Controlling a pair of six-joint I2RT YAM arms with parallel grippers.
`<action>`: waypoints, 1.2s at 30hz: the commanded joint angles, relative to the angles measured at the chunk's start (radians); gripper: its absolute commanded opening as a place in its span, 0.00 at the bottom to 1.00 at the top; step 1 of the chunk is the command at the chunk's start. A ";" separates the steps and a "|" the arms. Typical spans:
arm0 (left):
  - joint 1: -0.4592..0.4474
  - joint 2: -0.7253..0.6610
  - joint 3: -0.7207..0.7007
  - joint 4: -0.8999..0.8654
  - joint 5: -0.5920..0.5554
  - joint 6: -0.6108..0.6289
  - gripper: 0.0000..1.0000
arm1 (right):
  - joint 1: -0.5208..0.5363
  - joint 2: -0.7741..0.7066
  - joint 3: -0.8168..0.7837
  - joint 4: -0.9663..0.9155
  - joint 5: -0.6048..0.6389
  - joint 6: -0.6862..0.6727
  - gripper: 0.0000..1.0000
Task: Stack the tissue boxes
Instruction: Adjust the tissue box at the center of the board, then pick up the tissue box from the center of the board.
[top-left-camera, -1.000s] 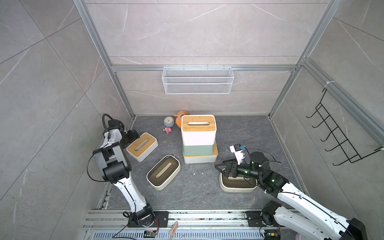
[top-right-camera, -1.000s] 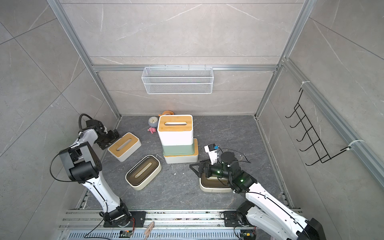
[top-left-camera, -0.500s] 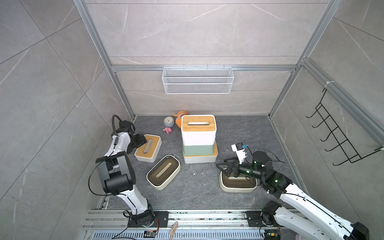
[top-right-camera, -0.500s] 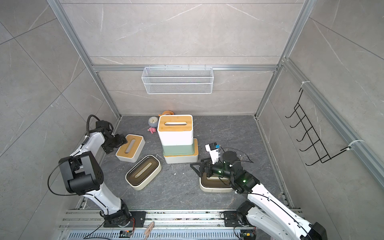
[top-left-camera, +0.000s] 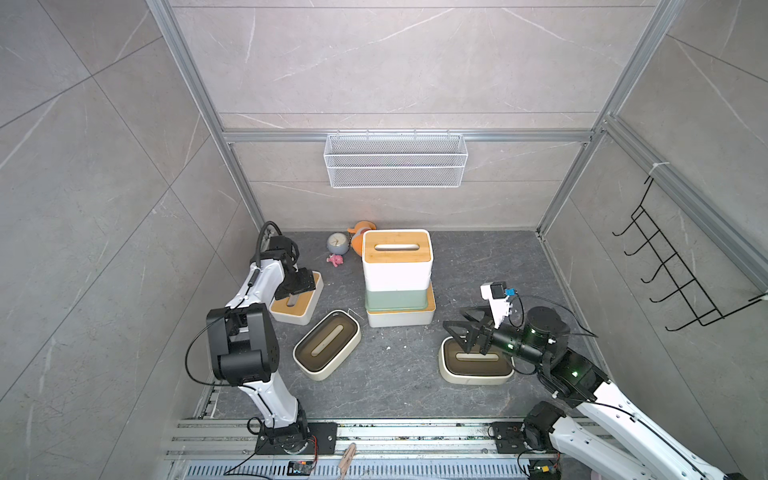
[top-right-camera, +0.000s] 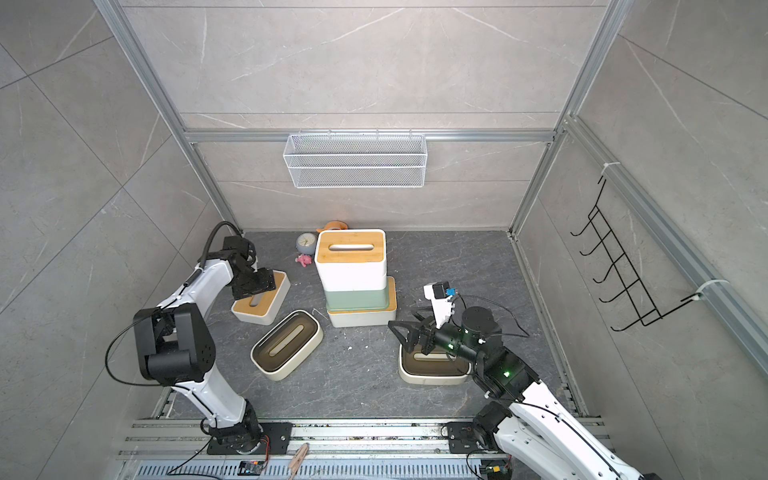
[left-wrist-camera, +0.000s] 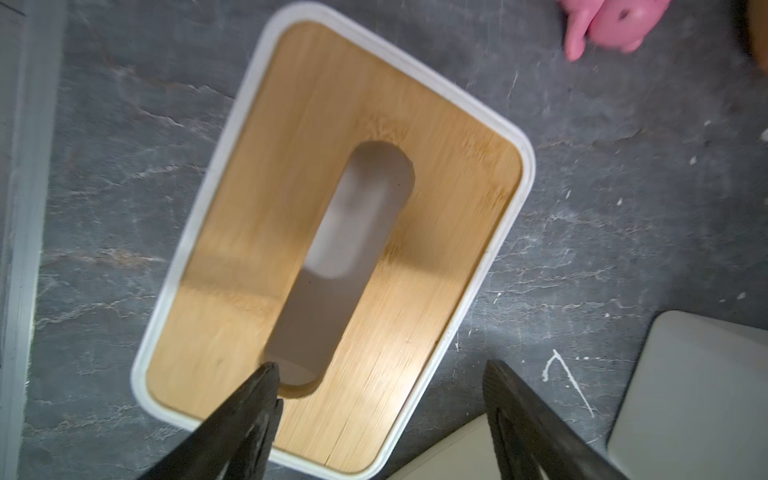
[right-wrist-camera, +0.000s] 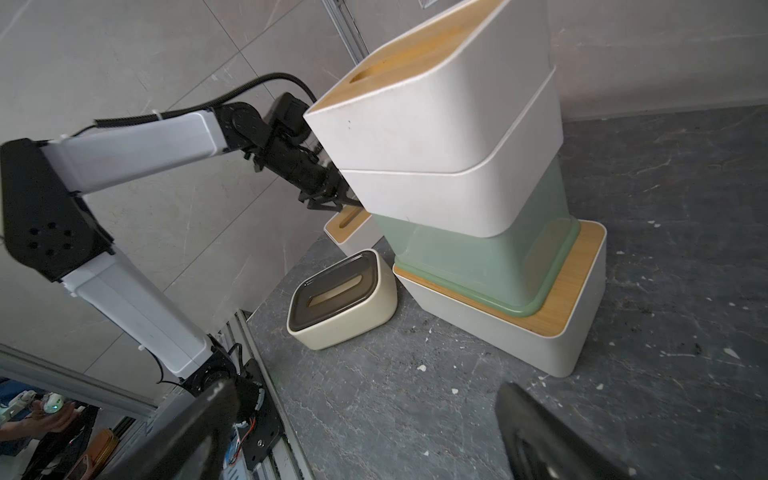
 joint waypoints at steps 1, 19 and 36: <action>-0.015 0.022 0.036 -0.020 -0.028 0.039 0.79 | 0.004 -0.072 -0.028 0.016 0.068 0.028 1.00; -0.050 0.091 0.003 0.005 -0.109 0.022 0.71 | 0.004 0.002 -0.012 -0.056 0.108 0.064 1.00; -0.082 0.109 -0.002 -0.001 -0.193 -0.035 0.55 | 0.004 0.074 0.002 -0.005 0.068 0.061 1.00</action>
